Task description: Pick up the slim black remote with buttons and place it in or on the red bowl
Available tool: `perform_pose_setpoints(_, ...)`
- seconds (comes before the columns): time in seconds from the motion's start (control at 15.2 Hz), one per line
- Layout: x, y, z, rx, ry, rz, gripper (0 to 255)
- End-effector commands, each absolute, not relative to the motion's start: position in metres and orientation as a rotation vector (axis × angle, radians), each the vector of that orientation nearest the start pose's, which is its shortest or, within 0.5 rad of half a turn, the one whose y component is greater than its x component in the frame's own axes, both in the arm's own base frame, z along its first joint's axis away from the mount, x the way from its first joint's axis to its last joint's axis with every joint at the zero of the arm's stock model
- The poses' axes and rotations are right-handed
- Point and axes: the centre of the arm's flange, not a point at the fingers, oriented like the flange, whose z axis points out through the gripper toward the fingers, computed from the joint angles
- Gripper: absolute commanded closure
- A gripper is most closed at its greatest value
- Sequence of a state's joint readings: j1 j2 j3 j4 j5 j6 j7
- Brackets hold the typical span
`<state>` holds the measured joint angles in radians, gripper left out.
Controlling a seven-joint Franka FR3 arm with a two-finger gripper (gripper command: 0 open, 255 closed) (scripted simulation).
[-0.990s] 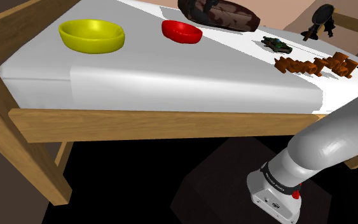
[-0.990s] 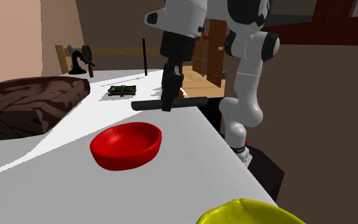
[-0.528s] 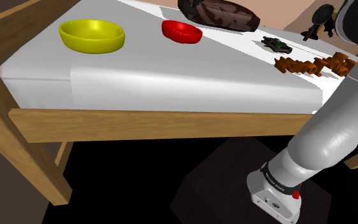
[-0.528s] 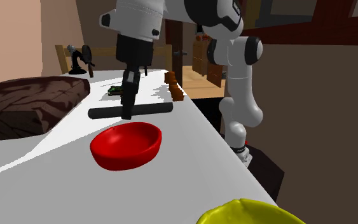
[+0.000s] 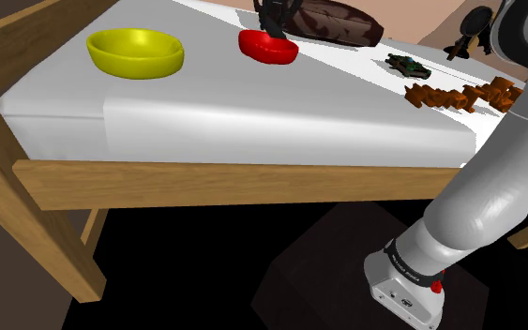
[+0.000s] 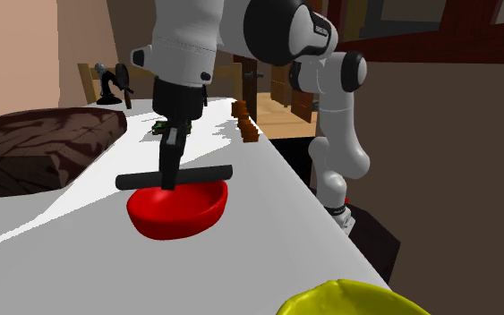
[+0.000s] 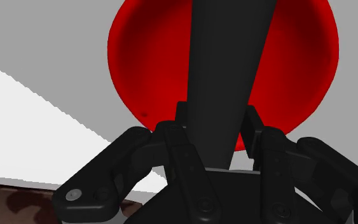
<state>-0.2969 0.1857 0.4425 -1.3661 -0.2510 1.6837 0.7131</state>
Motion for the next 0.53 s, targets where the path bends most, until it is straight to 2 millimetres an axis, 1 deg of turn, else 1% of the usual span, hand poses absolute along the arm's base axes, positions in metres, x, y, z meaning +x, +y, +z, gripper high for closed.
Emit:
perform_pose_setpoints(0.0,0.6182,0.0377,0.6243,-3.089,0.906,-0.335,255)
perform_pose_setpoints(0.13,0.6182,0.0377,0.6147,-3.089,0.906,-0.335,255)
perform_pose_setpoints(0.46,0.6182,0.0377,0.6147,-3.089,0.906,-0.335,255)
